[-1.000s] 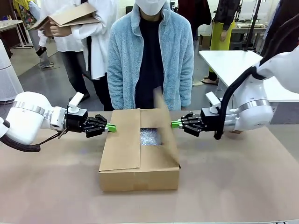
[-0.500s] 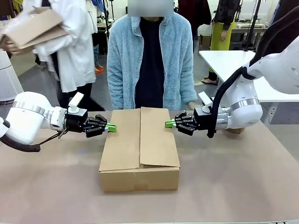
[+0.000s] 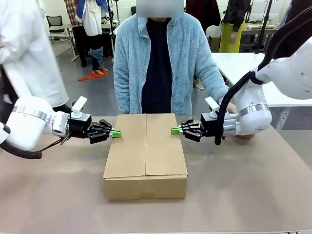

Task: Wrap the clocks to prevent damage.
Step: Push the left (or right) flap of the Package Box to close it, then after the human seals the box with tape, release both hands from the side flaps of the Package Box.

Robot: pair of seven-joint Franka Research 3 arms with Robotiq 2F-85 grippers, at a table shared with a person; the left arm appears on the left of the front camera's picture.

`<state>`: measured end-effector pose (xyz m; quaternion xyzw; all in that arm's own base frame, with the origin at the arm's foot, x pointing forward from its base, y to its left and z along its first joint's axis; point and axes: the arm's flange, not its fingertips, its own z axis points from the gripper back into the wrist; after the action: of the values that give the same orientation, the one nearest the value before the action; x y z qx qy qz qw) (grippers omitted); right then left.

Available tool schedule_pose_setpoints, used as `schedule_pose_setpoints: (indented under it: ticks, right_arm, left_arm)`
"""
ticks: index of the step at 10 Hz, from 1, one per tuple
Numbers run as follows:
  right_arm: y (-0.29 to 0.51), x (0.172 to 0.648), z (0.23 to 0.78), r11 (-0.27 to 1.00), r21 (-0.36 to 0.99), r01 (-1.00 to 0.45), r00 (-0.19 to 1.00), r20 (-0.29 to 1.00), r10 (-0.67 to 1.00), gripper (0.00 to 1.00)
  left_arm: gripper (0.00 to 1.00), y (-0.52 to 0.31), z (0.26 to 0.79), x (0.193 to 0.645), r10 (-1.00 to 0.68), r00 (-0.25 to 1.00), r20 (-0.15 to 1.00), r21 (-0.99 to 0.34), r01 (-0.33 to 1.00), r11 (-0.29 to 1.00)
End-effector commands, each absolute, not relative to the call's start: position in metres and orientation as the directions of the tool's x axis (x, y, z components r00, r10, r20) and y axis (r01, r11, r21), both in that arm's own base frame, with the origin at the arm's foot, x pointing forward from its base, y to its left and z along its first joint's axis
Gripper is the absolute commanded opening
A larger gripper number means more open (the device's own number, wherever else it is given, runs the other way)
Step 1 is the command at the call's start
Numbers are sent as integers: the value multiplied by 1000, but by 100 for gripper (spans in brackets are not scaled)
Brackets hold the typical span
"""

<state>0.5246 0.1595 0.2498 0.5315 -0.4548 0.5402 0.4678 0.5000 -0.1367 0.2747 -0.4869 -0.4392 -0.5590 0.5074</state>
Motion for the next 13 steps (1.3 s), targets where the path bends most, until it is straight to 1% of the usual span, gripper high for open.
schedule_pose_setpoints:
  ticks: [1, 2, 13]
  right_arm:
    - [160, 530, 223, -221, 35, -975, 8, 992, 123, 1]
    - [160, 525, 250, -149, 6, -989, 3, 1000, 22, 1]
    - [160, 525, 250, -149, 6, -989, 3, 1000, 22, 1]
  left_arm:
    - [1, -138, 271, 500, -143, -9, 990, -5, 995, -95]
    - [1, -138, 271, 500, -143, -9, 990, -5, 995, -95]
    - [1, -138, 271, 500, -143, -9, 990, -5, 995, -95]
